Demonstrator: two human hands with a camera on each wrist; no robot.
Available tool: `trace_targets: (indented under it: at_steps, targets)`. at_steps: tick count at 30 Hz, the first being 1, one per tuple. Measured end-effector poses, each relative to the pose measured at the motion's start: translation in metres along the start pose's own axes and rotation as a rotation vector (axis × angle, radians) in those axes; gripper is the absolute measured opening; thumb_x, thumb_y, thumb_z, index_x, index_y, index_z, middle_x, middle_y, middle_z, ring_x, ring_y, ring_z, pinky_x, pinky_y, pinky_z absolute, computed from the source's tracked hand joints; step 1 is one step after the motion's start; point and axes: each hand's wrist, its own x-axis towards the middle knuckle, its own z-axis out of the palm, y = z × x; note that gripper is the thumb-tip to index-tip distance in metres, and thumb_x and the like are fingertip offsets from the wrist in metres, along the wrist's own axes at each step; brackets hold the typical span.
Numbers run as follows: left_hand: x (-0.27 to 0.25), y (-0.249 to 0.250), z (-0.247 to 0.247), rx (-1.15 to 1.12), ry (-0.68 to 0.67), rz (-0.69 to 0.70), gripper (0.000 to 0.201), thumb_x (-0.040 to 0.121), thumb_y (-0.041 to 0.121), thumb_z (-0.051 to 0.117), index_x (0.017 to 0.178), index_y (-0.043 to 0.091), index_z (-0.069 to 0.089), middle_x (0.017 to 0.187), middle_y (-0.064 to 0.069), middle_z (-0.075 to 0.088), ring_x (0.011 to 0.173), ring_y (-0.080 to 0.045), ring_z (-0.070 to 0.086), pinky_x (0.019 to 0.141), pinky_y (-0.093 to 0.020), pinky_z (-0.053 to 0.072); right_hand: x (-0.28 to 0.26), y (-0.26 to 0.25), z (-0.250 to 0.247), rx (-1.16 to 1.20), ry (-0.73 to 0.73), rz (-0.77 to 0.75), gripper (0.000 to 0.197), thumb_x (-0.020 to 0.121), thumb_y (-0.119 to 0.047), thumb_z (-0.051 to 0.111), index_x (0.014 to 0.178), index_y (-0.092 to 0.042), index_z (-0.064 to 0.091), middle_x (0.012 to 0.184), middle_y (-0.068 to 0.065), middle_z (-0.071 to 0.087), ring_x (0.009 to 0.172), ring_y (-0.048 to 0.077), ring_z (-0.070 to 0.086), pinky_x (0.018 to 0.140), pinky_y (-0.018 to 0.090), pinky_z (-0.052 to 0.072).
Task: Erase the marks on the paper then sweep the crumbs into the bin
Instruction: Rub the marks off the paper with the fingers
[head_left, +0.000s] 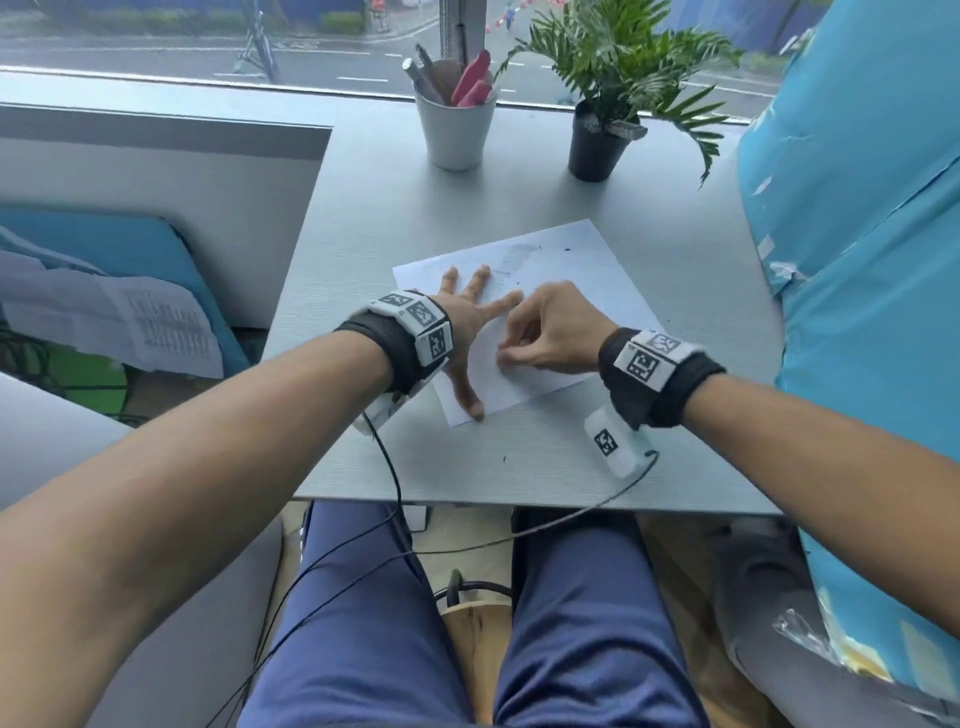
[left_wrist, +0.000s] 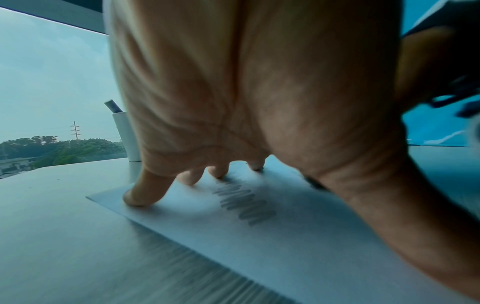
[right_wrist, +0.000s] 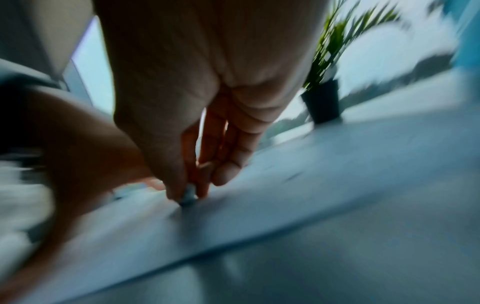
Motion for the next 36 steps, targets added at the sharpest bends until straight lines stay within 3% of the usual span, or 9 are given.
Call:
trace_targets:
  at_steps: [2,4,9,14,20,23,25,30,36]
  targets:
    - [-0.002,-0.002,0.0,-0.022,0.009,0.011,0.162,0.032,0.069,0.09,0.147,0.052,-0.022,0.159,0.001,-0.034,0.146,-0.039,-0.024,0.108,-0.077,0.016,0.019,0.023,-0.021,-0.01,0.162,0.095,0.011,0.07,-0.019,0.08,0.063,-0.013,0.073,0.057,-0.007,0.065,0.05,0.0,0.054,0.059,0.019,0.044]
    - [-0.003,-0.001,0.0,-0.034,0.012,0.012,0.161,0.034,0.067,0.091,0.148,0.051,-0.022,0.159,0.0,-0.033,0.147,-0.039,-0.024,0.108,-0.076,0.016,0.023,0.027,-0.025,0.003,0.202,0.137,0.01,0.069,-0.02,0.08,0.068,-0.011,0.076,0.06,-0.002,0.067,0.052,0.003,0.055,0.061,0.019,0.045]
    - [0.002,0.001,0.0,0.013,0.011,0.001,0.166,0.029,0.071,0.089,0.147,0.048,-0.026,0.158,-0.002,-0.036,0.145,-0.044,-0.024,0.105,-0.079,0.016,-0.013,-0.016,0.016,0.014,-0.11,-0.019,0.003,0.071,-0.012,0.08,0.071,-0.01,0.078,0.061,-0.007,0.066,0.053,0.002,0.058,0.056,0.013,0.047]
    - [0.0,-0.002,0.001,-0.016,0.005,0.014,0.162,0.031,0.07,0.089,0.147,0.052,-0.022,0.159,0.001,-0.034,0.146,-0.039,-0.024,0.106,-0.078,0.017,0.026,0.026,-0.026,-0.022,0.162,0.109,0.007,0.07,-0.018,0.081,0.071,-0.013,0.076,0.056,-0.014,0.062,0.048,-0.007,0.054,0.059,0.017,0.041]
    - [0.001,0.002,-0.002,0.034,-0.012,-0.014,0.165,0.033,0.07,0.089,0.147,0.048,-0.028,0.157,-0.002,-0.037,0.145,-0.044,-0.024,0.106,-0.077,0.015,-0.007,-0.003,0.009,0.016,-0.1,-0.065,0.005,0.072,-0.013,0.082,0.071,-0.011,0.077,0.063,-0.008,0.068,0.055,0.002,0.061,0.057,0.011,0.047]
    - [-0.002,0.001,-0.003,0.002,-0.011,0.002,0.161,0.034,0.068,0.09,0.147,0.05,-0.024,0.158,0.0,-0.036,0.146,-0.04,-0.024,0.107,-0.077,0.016,0.019,0.027,-0.019,0.001,0.139,0.044,0.013,0.07,-0.021,0.083,0.07,-0.01,0.077,0.06,-0.003,0.067,0.049,-0.001,0.055,0.055,0.011,0.042]
    - [-0.003,0.001,-0.002,-0.004,-0.012,0.005,0.161,0.034,0.068,0.09,0.146,0.051,-0.025,0.158,0.0,-0.036,0.146,-0.04,-0.025,0.107,-0.077,0.017,0.025,0.034,-0.025,-0.025,0.201,0.075,0.012,0.069,-0.021,0.082,0.07,-0.01,0.077,0.06,-0.001,0.067,0.049,0.0,0.054,0.058,0.018,0.043]
    - [0.001,-0.001,-0.001,0.037,-0.015,0.006,0.166,0.03,0.072,0.088,0.145,0.049,-0.03,0.156,-0.001,-0.038,0.144,-0.044,-0.025,0.106,-0.077,0.016,-0.01,-0.007,0.012,0.001,-0.115,-0.096,0.004,0.071,-0.011,0.081,0.071,-0.009,0.077,0.065,-0.003,0.071,0.056,0.004,0.061,0.059,0.014,0.05]
    - [0.0,-0.001,0.0,-0.001,0.008,0.023,0.163,0.031,0.068,0.09,0.147,0.052,-0.024,0.159,0.0,-0.034,0.146,-0.04,-0.024,0.107,-0.075,0.019,0.028,0.045,-0.031,-0.009,0.204,0.101,0.01,0.071,-0.019,0.08,0.07,-0.01,0.076,0.064,0.001,0.07,0.049,-0.001,0.054,0.056,0.014,0.042]
